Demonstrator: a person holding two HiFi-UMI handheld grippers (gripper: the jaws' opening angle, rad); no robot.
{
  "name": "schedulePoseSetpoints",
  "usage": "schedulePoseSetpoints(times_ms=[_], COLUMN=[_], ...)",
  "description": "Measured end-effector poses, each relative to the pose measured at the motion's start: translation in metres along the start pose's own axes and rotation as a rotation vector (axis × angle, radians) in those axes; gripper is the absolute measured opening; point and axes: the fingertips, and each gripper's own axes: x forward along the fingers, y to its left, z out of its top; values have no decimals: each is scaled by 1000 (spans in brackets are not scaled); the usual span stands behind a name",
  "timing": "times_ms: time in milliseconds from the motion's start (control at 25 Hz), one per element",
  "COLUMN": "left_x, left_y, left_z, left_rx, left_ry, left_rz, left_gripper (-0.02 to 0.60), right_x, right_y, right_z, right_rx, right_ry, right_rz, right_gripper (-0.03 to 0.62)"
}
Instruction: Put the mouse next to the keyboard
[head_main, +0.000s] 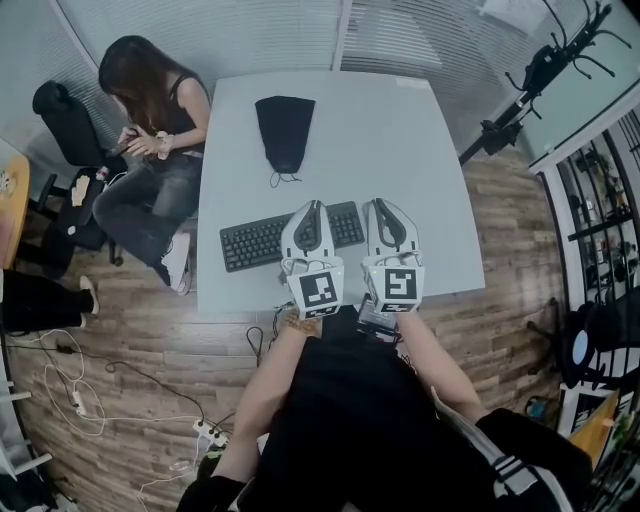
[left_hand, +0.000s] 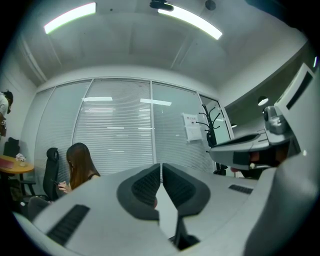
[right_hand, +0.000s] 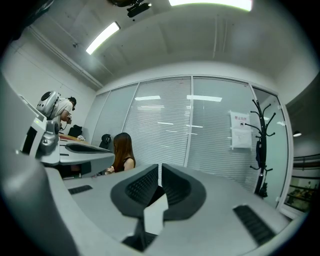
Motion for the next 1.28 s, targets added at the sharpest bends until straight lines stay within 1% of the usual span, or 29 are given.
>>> schedulePoseSetpoints(times_ms=[200,720,1280], left_x=[-1,-6,-12], left_y=[-1,4,17], left_z=[1,-3,-4], left_rx=[-10,-12,-7], left_ry=[-13,-7,-5], left_rz=[-13,-24,5], left_gripper=[21,21,23], right_x=[0,2,4], right_y=[3,14,26], right_z=[0,1,5], right_rx=[-14,-27,-48], right_ry=[11,22,22], right_rz=[6,33,75], right_gripper=[18,18,5])
